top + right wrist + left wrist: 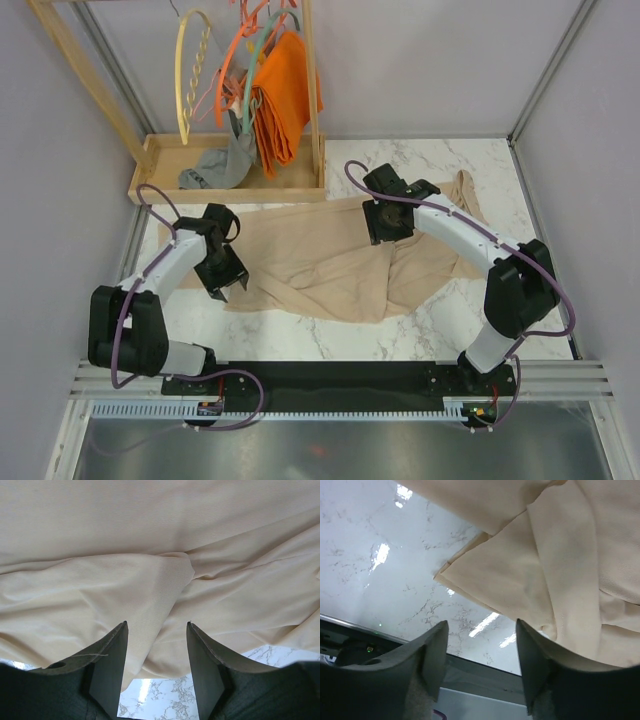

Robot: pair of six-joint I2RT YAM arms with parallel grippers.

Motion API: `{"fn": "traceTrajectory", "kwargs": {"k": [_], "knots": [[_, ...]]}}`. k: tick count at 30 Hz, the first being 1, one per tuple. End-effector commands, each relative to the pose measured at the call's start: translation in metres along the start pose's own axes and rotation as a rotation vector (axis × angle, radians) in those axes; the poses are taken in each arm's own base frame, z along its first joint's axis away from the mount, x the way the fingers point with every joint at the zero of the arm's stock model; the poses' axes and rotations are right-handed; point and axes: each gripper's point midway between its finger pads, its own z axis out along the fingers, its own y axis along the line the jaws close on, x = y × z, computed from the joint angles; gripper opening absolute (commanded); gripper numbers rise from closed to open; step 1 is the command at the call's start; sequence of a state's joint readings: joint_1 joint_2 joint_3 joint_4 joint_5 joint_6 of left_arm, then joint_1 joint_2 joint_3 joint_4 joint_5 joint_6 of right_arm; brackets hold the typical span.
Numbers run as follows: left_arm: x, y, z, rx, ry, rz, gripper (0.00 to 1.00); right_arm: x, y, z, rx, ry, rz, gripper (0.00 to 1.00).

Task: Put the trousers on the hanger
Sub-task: Flatten out the trousers at the center of the board.

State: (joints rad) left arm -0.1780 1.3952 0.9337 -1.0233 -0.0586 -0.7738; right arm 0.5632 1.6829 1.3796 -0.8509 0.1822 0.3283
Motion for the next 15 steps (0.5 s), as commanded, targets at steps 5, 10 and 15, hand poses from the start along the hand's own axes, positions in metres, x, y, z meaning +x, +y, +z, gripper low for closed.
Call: {"fn": "traceTrajectory", "kwargs": {"k": [5,10,15], "knots": [[-0.004,-0.005,0.024,-0.032,0.02,-0.064,0.47,-0.009,-0.006,-0.01,0.01,-0.041,0.017,0.58],[-0.009,-0.011,0.037,-0.038,0.03,-0.058,0.36,-0.01,-0.011,-0.015,0.016,-0.051,0.015,0.58],[-0.008,-0.011,0.046,-0.053,0.036,-0.058,0.35,-0.006,-0.017,-0.015,0.033,-0.04,0.021,0.58]]}}
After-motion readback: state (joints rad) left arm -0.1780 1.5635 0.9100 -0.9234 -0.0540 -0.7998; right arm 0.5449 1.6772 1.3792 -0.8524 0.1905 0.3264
